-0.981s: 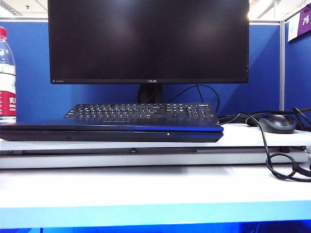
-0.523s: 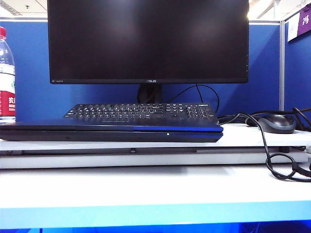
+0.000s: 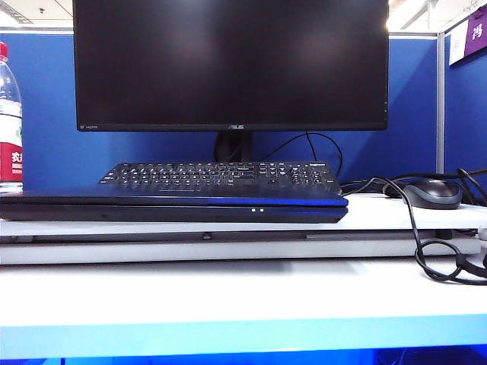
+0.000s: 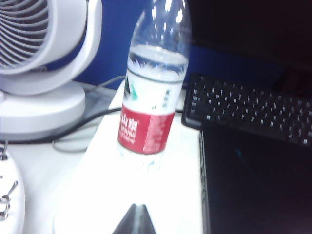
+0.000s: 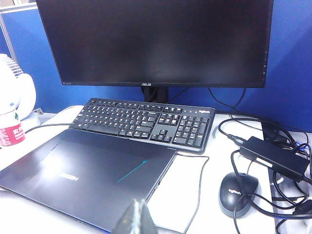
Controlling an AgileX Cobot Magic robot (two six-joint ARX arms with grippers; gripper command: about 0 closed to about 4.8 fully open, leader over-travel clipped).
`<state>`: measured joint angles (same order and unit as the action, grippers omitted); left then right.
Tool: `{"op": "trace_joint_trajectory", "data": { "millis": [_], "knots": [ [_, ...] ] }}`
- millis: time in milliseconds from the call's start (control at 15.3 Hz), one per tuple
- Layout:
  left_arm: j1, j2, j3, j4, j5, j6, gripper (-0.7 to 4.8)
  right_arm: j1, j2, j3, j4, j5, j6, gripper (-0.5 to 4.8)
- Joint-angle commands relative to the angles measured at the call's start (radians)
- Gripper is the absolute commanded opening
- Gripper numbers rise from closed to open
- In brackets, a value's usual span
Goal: Close the lid of the black laptop.
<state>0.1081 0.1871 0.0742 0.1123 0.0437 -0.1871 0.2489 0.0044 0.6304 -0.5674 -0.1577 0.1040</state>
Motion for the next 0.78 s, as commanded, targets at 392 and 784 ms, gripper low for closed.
{"op": "trace_joint_trajectory", "data": {
  "millis": [392, 784],
  "knots": [
    [-0.017, -0.102, -0.061, 0.023, 0.005, 0.011, -0.04, 0.000, -0.002, 0.006, 0.011, -0.001, 0.001, -0.01],
    [-0.034, -0.174, -0.067, -0.042, 0.005, 0.008, -0.04, 0.000, -0.002, 0.006, 0.011, -0.001, 0.001, -0.01]
  ]
}}
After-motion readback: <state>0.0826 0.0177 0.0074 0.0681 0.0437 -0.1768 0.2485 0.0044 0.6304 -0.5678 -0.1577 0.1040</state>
